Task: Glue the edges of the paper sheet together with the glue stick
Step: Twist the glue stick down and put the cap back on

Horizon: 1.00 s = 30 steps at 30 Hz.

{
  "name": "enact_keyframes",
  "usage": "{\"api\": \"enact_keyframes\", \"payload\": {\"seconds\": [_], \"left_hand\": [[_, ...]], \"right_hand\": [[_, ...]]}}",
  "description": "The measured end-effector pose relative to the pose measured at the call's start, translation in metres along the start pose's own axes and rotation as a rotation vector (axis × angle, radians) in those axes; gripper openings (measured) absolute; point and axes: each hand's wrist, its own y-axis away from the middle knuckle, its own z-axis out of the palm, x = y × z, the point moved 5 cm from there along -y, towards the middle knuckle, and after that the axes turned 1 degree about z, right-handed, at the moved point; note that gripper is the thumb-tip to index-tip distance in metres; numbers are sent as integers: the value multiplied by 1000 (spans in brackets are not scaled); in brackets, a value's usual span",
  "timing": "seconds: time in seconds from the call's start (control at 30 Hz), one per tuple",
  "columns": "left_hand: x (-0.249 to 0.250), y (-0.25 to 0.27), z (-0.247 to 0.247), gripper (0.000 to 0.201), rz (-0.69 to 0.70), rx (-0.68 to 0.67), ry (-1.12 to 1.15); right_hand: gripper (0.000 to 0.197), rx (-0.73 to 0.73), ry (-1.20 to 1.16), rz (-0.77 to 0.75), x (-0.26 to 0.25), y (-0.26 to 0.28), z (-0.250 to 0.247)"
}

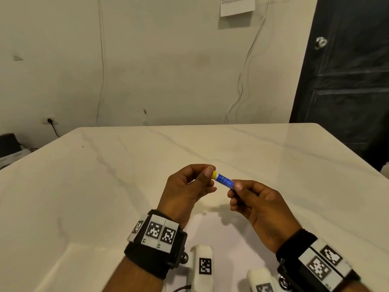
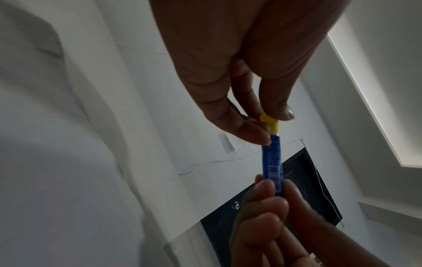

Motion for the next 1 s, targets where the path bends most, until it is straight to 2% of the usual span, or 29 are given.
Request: {"api": "enact_keyframes", "payload": {"seconds": [0.2,0.6,0.77,0.9,1.0], "left_hand": [[0,0,-3,30,34,4,-7],[4,4,9,28,110,-136,-36],[8,6,16,33,119,-173,-54],[22,2,-5,32,163,-47,-199],[36,-11,-38,32,172,49,-455]], "right_hand": [[25,-2,17,-2,-3,4,1],[47,13,26,170,-1,9,6],[52,-11,54,182,-1,11,12],[44,-24,31,162,-1,11,13],[41,-16,61,165,0,10,10]]}}
